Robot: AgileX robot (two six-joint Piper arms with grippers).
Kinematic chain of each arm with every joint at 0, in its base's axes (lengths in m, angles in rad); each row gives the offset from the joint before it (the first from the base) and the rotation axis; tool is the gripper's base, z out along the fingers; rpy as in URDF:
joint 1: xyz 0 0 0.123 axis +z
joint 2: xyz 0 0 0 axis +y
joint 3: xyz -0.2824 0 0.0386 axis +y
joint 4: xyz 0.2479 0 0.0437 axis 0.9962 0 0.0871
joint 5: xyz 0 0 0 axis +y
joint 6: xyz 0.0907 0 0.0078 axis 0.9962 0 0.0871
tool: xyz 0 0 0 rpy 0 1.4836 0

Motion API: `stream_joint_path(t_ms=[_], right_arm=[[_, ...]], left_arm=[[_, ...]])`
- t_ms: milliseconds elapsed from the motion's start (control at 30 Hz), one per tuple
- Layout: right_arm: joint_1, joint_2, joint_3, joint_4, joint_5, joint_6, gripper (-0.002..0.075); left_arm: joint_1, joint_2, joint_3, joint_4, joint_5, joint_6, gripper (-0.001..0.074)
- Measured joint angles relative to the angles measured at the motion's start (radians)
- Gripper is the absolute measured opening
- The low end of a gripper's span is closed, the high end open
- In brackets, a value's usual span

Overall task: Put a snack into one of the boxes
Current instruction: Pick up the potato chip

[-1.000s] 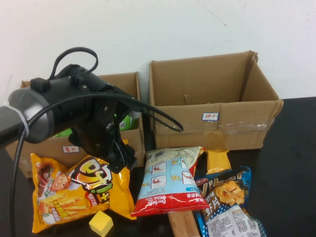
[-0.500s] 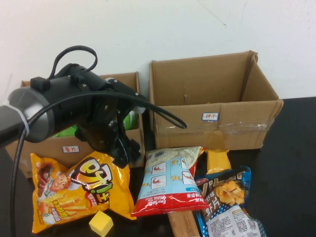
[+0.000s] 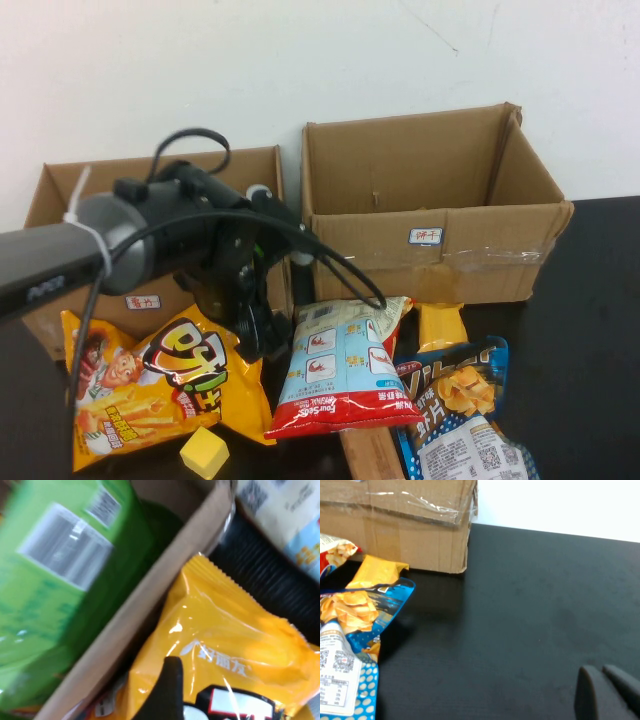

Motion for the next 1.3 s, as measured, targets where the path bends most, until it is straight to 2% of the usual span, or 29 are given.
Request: stream_joint_path(t_ms=[200,433,900,1300], right_arm=[[0.000,0.000,0.000,0.000,0.000,0.000,-0.0001],[0.000,0.000,0.000,0.000,0.000,0.000,-0.0001],[0.000,0.000,0.000,0.000,0.000,0.000,-0.0001],[0.000,0.000,0.000,0.000,0.000,0.000,-0.0001]], left_arm=[[0.000,0.038,0.000,0.065,-0.026,-0.003,0.0693],[0.000,0.045,0.000,0.173,-0.038,-0.089,0.0693],[0.002,0.120,0.000,0.185,-0.051,-0.129,0.0693],[0.077,0.125,0.000,0.118,-0.024,-0.131,0.0693]])
